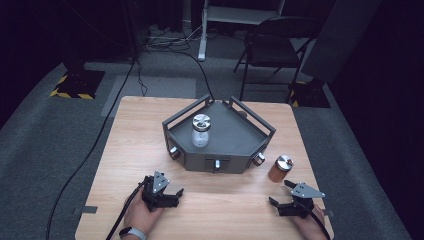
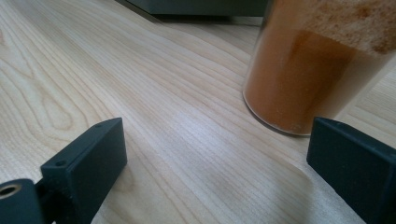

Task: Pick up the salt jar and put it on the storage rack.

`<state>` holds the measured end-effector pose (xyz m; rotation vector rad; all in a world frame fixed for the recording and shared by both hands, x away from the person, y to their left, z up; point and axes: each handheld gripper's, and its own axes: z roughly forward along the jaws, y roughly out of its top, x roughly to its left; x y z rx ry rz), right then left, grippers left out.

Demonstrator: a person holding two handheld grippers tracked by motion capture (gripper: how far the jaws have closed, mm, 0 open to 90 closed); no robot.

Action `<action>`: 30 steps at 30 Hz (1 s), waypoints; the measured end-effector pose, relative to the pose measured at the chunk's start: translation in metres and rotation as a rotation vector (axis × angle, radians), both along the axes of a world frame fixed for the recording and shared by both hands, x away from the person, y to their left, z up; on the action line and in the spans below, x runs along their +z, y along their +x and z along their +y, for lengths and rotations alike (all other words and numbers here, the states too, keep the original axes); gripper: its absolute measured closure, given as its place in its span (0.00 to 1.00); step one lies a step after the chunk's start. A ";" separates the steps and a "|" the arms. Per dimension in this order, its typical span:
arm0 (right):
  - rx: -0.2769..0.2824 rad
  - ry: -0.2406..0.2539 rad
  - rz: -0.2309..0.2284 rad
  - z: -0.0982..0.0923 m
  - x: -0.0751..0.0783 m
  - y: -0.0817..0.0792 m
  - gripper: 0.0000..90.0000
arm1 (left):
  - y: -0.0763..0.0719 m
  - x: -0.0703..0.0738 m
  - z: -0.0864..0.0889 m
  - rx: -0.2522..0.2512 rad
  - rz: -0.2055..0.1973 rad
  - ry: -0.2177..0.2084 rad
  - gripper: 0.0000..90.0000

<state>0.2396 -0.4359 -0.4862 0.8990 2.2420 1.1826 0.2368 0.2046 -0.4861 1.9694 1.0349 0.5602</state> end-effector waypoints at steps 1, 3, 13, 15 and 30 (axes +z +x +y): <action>0.001 0.000 -0.001 0.000 0.000 0.000 0.06 | 0.000 0.000 -0.001 0.006 0.000 0.001 0.06; 0.004 0.001 0.002 0.000 0.000 0.001 0.06 | -0.001 0.000 -0.002 0.008 0.001 0.000 0.05; -0.006 0.005 0.009 0.001 0.000 0.001 0.06 | -0.002 0.000 -0.004 0.024 0.002 0.000 0.05; -0.010 0.006 0.011 0.001 0.001 0.001 0.06 | -0.002 0.000 -0.004 0.025 0.002 0.000 0.05; 0.016 -0.002 -0.005 -0.001 0.000 -0.002 0.06 | -0.003 0.000 -0.006 0.035 0.002 0.000 0.05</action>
